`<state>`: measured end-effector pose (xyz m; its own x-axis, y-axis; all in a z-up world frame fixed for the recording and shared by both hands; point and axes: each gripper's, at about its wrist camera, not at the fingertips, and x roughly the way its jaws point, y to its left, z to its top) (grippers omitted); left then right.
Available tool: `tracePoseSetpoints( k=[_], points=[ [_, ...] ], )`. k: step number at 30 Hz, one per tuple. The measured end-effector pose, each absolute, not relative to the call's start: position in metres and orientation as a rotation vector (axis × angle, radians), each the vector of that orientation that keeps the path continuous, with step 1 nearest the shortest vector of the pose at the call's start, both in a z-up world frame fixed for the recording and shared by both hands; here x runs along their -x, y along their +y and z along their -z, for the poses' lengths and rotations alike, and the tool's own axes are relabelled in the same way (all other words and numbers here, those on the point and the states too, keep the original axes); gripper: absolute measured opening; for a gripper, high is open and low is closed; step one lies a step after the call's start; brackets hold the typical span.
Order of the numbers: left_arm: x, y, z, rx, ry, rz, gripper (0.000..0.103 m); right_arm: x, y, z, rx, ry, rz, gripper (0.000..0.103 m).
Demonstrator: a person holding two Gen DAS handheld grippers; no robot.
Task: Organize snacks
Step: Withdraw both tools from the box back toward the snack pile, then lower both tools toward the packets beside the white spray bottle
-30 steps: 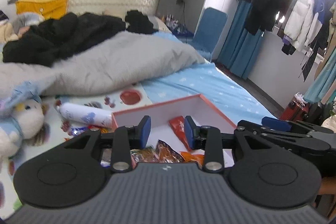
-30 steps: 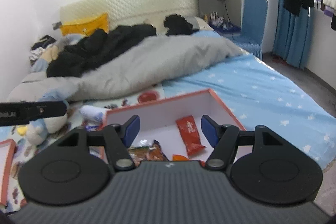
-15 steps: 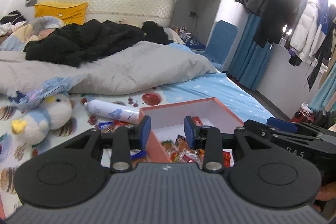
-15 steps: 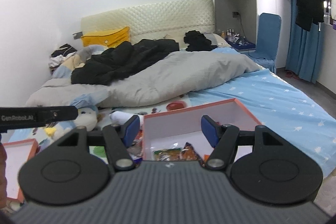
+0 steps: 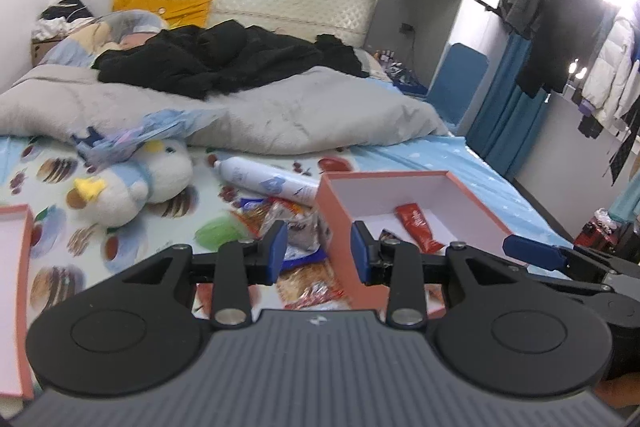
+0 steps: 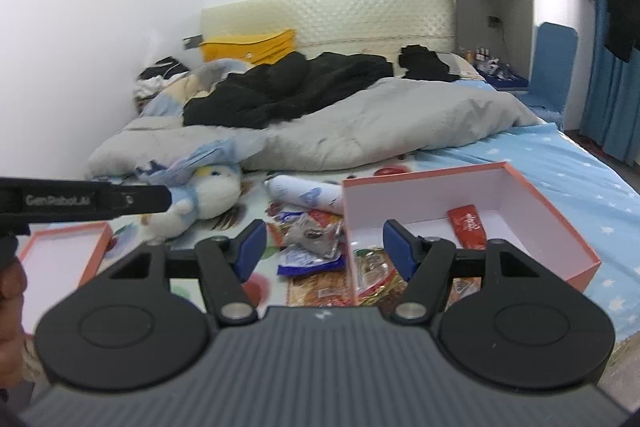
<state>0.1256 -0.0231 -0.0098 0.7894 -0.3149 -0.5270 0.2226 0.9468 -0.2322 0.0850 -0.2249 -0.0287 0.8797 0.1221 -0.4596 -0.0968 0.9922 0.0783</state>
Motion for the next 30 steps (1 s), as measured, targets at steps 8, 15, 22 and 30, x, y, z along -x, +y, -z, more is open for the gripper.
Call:
tracePoseSetpoints(
  k=[8, 15, 22, 30],
  points=[
    [-0.1, 0.001, 0.041, 0.206, 0.643, 0.222, 0.04, -0.07, -0.192, 0.053, -0.03, 0.518, -0.156, 0.067],
    [-0.103, 0.03, 0.073, 0.252, 0.695, 0.162, 0.04, -0.068, -0.171, 0.073, -0.062, 0.553, -0.18, 0.067],
    [-0.128, 0.051, 0.096, 0.294, 0.723, 0.149, 0.04, -0.088, -0.157, 0.089, -0.019, 0.565, -0.158, 0.067],
    [-0.18, 0.062, 0.12, 0.31, 0.75, 0.149, 0.04, -0.133, -0.146, 0.104, 0.028, 0.565, -0.139, 0.067]
  ],
)
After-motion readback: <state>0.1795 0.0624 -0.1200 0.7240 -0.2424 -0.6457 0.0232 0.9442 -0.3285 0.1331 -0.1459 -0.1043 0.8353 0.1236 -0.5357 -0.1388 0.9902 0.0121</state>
